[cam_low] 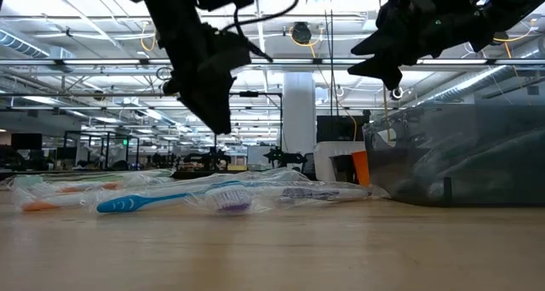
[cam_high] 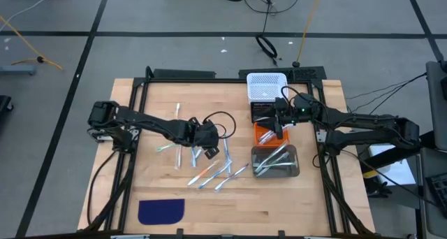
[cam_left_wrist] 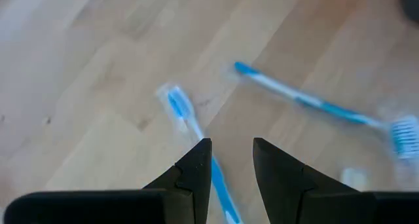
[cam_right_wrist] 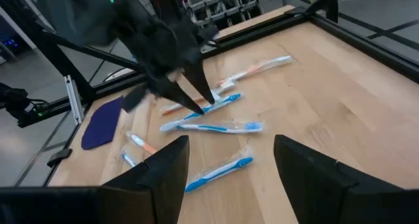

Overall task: Pick & Place Toothbrushes
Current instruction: Put the blue toothbrush into the white bin

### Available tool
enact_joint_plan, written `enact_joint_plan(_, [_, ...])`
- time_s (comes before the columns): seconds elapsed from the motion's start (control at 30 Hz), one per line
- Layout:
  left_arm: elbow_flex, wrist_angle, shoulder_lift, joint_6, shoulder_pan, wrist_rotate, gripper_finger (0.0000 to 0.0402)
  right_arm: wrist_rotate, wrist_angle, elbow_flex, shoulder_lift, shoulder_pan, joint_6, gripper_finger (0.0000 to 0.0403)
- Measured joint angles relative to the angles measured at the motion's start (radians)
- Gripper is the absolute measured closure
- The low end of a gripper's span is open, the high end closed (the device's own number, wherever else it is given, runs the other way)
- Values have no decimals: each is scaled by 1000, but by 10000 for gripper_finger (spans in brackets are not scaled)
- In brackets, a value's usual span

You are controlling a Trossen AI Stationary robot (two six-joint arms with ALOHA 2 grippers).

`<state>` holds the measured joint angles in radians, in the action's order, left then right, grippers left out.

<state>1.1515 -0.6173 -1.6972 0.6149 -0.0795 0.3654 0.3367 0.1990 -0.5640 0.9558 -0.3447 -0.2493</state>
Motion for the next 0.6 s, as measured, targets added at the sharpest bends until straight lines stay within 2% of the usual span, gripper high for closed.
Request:
enact_joint_plan(0.2, [0, -67, -59, 59, 41, -34, 286, 0, 0, 0, 0, 0, 0, 188])
enact_joint_plan(0.5, [0, -61, -146, 70, 84, -170, 286, 1, -1, 0, 0, 0, 3, 188])
enact_joint_plan(0.6, [0, -58, -173, 70, 88, -187, 286, 1, -1, 0, 0, 0, 3, 188])
